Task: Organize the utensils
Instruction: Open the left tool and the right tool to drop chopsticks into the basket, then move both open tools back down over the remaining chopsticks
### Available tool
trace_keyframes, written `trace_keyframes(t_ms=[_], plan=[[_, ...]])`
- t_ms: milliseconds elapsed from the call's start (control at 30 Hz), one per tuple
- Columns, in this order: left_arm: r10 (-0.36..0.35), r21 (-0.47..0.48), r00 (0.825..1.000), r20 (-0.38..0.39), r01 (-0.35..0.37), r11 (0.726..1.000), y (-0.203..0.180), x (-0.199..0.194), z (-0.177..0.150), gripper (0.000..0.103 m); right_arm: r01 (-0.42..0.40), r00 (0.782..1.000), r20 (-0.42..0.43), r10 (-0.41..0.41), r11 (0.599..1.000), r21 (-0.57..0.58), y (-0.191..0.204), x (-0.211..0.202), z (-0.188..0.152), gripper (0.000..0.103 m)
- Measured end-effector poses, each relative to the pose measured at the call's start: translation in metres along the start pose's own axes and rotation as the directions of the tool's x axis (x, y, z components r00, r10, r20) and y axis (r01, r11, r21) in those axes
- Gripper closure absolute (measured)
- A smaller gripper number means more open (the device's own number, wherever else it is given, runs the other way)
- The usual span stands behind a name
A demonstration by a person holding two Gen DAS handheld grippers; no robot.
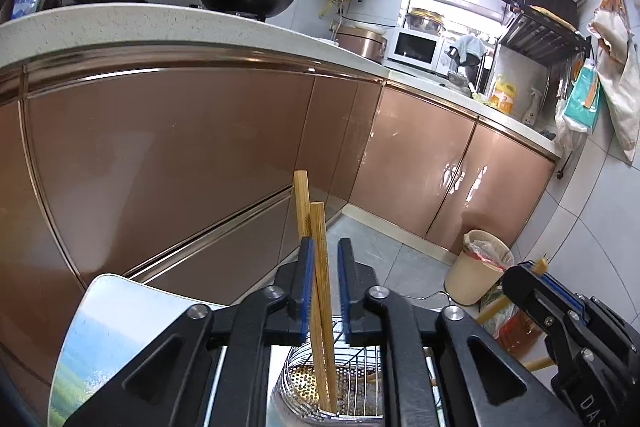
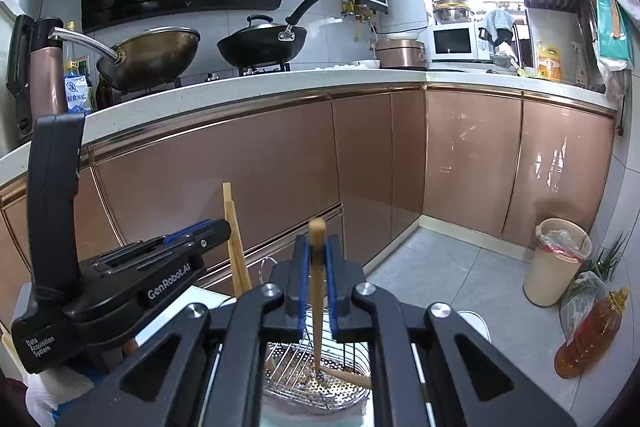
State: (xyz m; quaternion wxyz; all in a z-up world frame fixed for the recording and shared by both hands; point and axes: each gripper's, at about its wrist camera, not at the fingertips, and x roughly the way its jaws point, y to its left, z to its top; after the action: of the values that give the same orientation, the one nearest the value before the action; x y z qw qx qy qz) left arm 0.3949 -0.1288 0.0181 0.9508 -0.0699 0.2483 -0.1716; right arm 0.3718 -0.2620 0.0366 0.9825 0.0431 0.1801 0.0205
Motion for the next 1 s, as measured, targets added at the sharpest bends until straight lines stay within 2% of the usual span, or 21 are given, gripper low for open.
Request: trace_keyframes(t_ms=[100,300,433,533,733,800,1000], plan=[[0.005,-0.001,1.000,0.010,-0.005,1.000,0.002,-0.015,0.003,0.079,0.001,1.000,0.009,-0.001,1.000,0.006,0.000,-0.012,0.006,0.095],[0.022,0.018,0.999,0.043,-0.023,1.000,0.004,-0.056,0.019,0.075,-0.003,1.000,0.022,0.003,1.000,0.004,0.003,-0.043,0.018,0.095],[0.037,0.035,0.998,0.057,-0.039,0.999,0.008,-0.091,0.029,0.066,-0.001,0.999,0.034,0.001,1.000,-0.008,0.008,-0.072,0.026,0.095],[0.063,0.058,0.996,0.068,-0.067,0.996,0.012,-0.122,0.036,0.066,0.000,0.999,0.045,0.001,1.000,-0.008,0.011,-0.097,0.033,0.095],[0.093,0.057,0.994,0.052,-0.096,0.994,0.026,-0.177,0.040,0.063,-0.005,0.999,0.045,0.005,1.000,-0.015,0.017,-0.146,0.041,0.095],[0.105,0.056,0.993,0.047,-0.108,0.993,0.031,-0.195,0.038,0.057,-0.006,0.999,0.036,0.006,1.000,-0.019,0.020,-0.161,0.041,0.095],[0.134,0.045,0.991,0.017,-0.134,0.990,0.046,-0.234,0.026,0.052,-0.011,1.000,0.020,0.012,1.000,-0.024,0.025,-0.200,0.035,0.092]])
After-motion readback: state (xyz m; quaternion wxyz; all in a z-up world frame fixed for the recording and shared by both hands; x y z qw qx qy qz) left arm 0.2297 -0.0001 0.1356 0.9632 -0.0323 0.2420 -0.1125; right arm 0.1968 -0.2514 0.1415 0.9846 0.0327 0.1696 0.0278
